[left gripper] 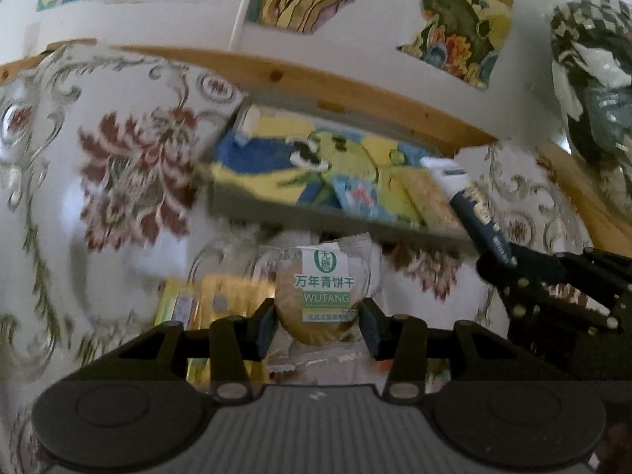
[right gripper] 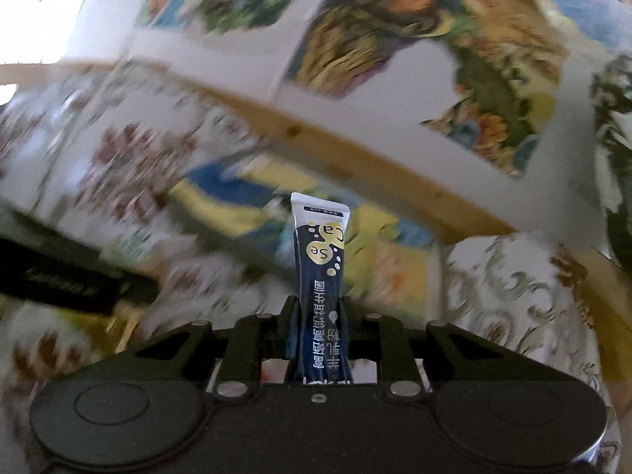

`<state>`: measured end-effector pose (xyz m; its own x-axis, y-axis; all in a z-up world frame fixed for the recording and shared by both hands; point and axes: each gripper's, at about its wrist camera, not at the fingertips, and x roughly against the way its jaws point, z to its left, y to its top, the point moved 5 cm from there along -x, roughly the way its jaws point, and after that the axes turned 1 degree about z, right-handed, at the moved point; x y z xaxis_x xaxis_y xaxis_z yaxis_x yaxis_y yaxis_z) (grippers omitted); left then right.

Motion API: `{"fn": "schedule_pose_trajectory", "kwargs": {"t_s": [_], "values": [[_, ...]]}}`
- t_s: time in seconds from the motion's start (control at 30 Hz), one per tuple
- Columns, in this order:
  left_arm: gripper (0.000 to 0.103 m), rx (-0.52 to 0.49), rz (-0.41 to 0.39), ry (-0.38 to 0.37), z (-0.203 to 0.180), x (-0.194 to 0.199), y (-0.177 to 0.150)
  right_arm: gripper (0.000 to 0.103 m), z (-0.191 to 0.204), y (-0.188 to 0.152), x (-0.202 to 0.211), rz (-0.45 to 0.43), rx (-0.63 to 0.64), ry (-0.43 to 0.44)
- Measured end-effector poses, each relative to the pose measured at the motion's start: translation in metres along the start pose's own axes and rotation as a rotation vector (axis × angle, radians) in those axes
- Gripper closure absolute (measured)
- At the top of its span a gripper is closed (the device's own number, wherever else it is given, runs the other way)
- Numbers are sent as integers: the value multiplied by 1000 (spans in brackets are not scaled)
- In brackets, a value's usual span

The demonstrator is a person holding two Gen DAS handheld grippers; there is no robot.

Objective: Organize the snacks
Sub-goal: 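Carry the bun and black stick into the gray tray and open both tools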

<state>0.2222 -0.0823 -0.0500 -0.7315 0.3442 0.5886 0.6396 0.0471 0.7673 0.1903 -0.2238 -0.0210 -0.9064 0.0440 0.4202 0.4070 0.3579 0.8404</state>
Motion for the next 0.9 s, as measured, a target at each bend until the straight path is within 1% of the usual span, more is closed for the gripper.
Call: {"fn": "schedule_pose_trajectory", "kwargs": {"t_s": [0.07,0.2,0.33,0.47,0.57,0.7,0.8,0.9], "values": [[54,22,-10,-2,0,-7,17,81,-16,10,-11,-47,-34,-31],[54,45,-48,10,-1,-32,57,81,-37,28,-40,-110,-130,-26],[54,34,-79,23,-2,-59,92,81,-50,43,-74,-125,-204,-14],[54,32,-86,42,-1,-90,117,81,-54,49,-110,-114,-225,-18],[54,39,-62,65,1,-115,125,81,-58,48,-134,-85,-249,-11],[54,60,-8,94,8,-141,123,81,-57,47,-155,-53,-280,22],[54,71,34,108,12,-153,120,81,-51,44,-165,-28,-259,36],[54,84,69,115,15,-161,117,81,-50,40,-174,4,-271,47]]}}
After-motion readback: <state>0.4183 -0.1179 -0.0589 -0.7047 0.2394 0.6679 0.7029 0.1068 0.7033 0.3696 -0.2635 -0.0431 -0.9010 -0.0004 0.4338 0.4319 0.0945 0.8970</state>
